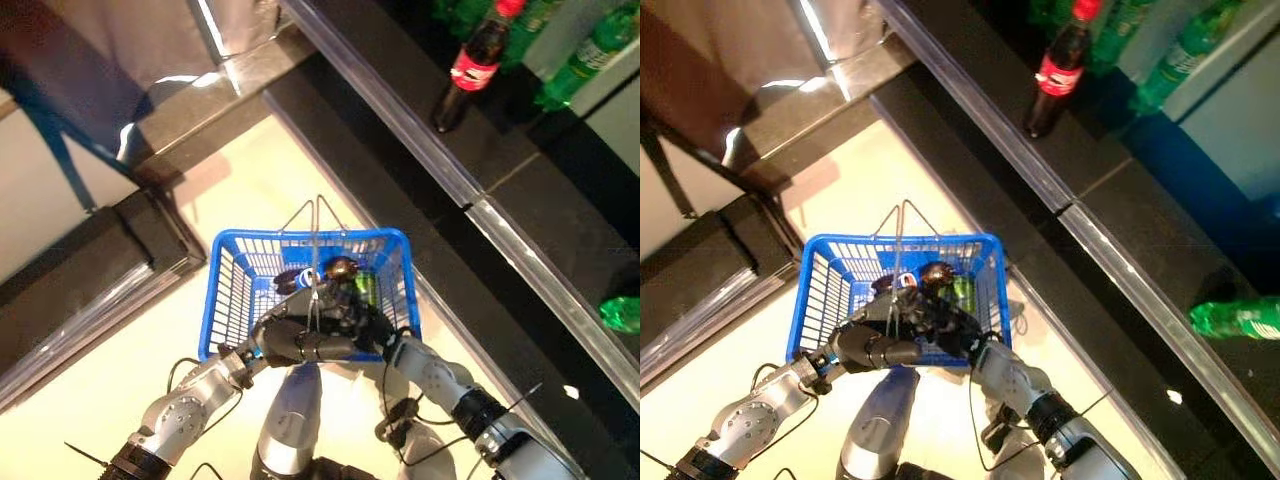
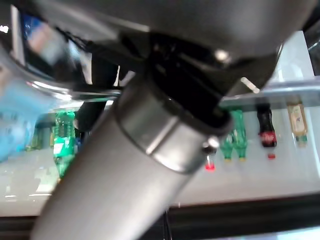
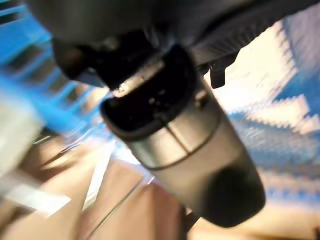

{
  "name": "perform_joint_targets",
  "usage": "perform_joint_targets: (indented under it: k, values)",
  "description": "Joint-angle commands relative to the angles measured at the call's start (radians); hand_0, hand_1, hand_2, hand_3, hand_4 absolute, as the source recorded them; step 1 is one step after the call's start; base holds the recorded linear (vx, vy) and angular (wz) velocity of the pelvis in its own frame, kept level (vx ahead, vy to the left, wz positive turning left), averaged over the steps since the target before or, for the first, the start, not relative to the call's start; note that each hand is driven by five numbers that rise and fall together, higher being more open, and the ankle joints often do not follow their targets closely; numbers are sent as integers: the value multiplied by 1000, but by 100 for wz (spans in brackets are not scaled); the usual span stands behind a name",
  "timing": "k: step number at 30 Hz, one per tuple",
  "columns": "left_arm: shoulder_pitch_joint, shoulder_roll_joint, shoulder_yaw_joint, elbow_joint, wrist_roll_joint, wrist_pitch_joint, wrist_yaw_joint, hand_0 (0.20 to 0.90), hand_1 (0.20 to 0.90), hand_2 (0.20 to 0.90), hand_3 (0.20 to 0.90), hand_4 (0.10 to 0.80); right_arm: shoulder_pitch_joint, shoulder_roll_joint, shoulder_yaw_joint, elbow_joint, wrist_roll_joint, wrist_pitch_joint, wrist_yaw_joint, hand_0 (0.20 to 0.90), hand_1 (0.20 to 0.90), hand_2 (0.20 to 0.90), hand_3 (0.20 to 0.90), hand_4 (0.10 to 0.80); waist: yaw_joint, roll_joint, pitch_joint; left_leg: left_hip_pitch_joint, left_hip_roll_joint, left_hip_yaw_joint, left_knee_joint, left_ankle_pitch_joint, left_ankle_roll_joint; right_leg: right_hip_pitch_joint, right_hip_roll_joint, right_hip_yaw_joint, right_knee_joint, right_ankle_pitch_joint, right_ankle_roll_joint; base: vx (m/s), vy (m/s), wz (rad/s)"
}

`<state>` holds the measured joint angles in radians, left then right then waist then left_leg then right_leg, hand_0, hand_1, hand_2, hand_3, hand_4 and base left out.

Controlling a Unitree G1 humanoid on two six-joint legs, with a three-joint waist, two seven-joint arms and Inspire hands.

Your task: Pick up the drink and place into the basket.

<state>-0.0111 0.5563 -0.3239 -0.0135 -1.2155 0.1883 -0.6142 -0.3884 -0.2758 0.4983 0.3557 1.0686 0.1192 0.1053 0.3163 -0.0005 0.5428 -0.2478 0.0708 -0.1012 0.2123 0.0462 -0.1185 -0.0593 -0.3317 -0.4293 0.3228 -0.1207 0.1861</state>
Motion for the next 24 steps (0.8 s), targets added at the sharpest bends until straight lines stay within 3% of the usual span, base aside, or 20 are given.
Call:
perform_joint_targets:
  k: [1, 5, 18, 24]
  values:
    - [-18, -103, 34, -320, -81, -131, -198, 300, 300, 300, 200, 100, -26, 3, -52, -192, -30, -80, 105, 900, 900, 900, 900, 800, -18, 9, -62, 26, 0, 52, 4, 0, 71, -17, 28, 28, 40, 74, -67, 15, 4, -5]
    - [15, -111, 51, -300, -73, -133, -178, 300, 300, 300, 200, 100, 44, -62, -117, -353, -58, -119, 155, 900, 900, 900, 900, 800, -49, -8, -78, 43, 23, 71, 6, -4, 70, -14, 42, 43, 43, 66, -69, 27, -7, -7]
    - [74, -128, 74, -259, 26, -203, -99, 300, 300, 300, 200, 100, 159, -124, -216, -624, -74, -193, 232, 900, 900, 900, 900, 800, -114, -10, -126, 99, 57, 115, -9, -5, 65, 1, 66, 86, 36, 55, -77, 23, 32, -13]
    - [111, -117, 109, -205, 187, -300, 87, 300, 300, 300, 200, 100, 234, -150, -276, -709, -154, -246, 179, 900, 900, 900, 900, 800, -153, -16, -178, 148, 78, 154, -32, -5, 58, 21, 72, 118, 22, 51, -72, 51, 35, -20]
